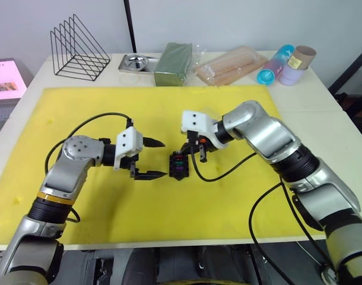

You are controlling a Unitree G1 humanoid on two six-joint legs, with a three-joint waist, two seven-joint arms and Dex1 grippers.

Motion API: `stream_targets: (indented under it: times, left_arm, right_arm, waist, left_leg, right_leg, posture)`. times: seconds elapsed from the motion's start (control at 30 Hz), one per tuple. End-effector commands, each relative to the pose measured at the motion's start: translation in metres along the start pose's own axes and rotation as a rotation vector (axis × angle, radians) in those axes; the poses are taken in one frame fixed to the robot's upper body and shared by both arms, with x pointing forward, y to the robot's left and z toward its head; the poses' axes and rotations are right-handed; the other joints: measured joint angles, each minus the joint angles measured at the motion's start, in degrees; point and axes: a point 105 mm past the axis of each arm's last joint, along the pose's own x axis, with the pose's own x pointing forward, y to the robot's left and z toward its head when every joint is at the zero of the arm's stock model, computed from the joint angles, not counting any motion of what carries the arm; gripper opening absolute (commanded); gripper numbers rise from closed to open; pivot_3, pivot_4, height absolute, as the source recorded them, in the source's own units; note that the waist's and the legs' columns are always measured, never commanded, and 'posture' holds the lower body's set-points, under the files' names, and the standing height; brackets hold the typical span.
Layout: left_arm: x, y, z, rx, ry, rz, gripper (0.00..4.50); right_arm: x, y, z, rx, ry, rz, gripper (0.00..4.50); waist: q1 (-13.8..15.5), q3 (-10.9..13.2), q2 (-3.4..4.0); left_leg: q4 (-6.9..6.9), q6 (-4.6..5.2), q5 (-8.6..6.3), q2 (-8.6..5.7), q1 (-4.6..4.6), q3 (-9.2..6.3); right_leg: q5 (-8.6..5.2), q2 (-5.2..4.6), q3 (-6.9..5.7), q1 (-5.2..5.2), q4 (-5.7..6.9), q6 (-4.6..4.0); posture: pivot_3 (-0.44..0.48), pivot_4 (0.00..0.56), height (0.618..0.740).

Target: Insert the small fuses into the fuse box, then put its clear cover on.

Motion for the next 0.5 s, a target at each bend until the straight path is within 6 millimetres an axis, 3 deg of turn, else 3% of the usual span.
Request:
stream_targets:
  times: [0.03, 0.5]
  left_arm:
    - [0.000, 0.000, 0.008, 0.035, -0.019, 0.004, 4.50]
    - [0.002, -0.001, 0.009, 0.036, -0.024, 0.008, 4.50]
  right_arm:
    - [-0.003, -0.004, 0.006, -0.042, 0.000, -0.023, 0.01]
    - [0.010, 0.005, -0.001, 0.000, 0.030, 0.050, 0.01]
  waist:
    - [0.00, 0.00, 0.00]
    - [-0.04, -0.01, 0.01]
  left_leg:
    - [0.00, 0.00, 0.00, 0.00, 0.00, 0.00]
    - [0.00, 0.00, 0.00, 0.00, 0.02, 0.00]
  right_leg:
    - [0.00, 0.00, 0.00, 0.00, 0.00, 0.00]
    - [0.00, 0.00, 0.00, 0.01, 0.02, 0.00]
  posture:
    - [0.000, 0.150, 0.740]
    - [0.000, 0.150, 0.740]
